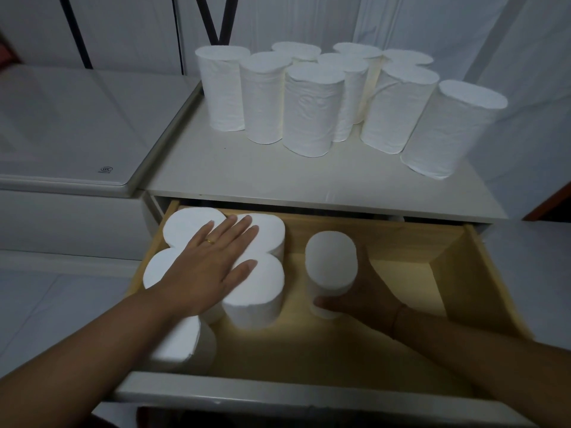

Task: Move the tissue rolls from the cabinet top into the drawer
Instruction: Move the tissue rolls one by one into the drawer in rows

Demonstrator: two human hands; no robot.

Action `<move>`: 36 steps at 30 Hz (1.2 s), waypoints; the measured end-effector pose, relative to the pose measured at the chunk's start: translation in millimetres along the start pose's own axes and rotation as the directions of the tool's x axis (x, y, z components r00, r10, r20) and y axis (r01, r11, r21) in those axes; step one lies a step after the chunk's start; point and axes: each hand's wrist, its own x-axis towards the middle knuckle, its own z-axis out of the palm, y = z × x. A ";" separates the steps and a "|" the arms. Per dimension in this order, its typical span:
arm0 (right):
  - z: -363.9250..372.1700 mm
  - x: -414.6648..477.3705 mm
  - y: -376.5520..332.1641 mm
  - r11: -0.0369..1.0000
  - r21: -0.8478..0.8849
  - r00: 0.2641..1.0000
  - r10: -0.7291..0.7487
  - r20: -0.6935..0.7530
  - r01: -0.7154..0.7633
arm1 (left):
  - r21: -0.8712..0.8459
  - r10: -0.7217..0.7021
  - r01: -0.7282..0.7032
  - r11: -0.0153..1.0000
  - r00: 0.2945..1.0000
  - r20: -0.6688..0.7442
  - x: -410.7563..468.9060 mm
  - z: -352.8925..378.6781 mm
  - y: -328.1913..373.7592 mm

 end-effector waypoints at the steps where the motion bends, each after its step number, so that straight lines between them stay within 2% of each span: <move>1: -0.7 -1.5 0.3 1.000 0.012 1.000 -0.001 0.015 0.001 | -0.003 0.002 -0.002 1.000 1.000 0.001 0.1 -0.2 0.1; 6: -9.0 -8.7 -5.3 0.998 0.055 0.989 0.027 0.144 -0.036 | -0.014 0.005 -0.005 1.000 1.000 0.005 -0.9 -0.7 0.2; 12: -38.1 -3.5 -21.9 0.987 0.042 0.930 0.129 0.345 -0.152 | -0.019 0.007 -0.007 1.000 1.000 -0.004 -0.6 -0.1 -0.4; 16: -48.2 16.0 -32.7 0.969 0.053 0.923 0.211 0.322 -0.241 | -0.020 0.005 -0.005 1.000 1.000 -0.001 -0.7 -0.1 -0.8; 19: -45.5 28.1 -38.0 0.945 0.055 0.875 0.275 0.399 -0.322 | -0.022 0.002 -0.002 1.000 1.000 0.002 -0.7 -0.3 0.0; 23: -42.7 31.8 -39.0 0.914 -0.003 0.842 0.376 0.387 -0.407 | -0.027 0.005 -0.005 1.000 1.000 -0.006 -1.3 0.0 0.2; 28: -40.2 10.8 -38.3 0.865 -0.050 0.782 0.474 0.404 -0.499 | -0.033 0.010 -0.010 0.999 1.000 -0.013 -1.5 1.0 -0.6; 36: -15.5 -32.1 -40.4 0.804 -0.029 0.704 0.537 0.465 -0.594 | -0.039 0.019 -0.020 0.999 1.000 -0.015 -2.4 0.7 -0.7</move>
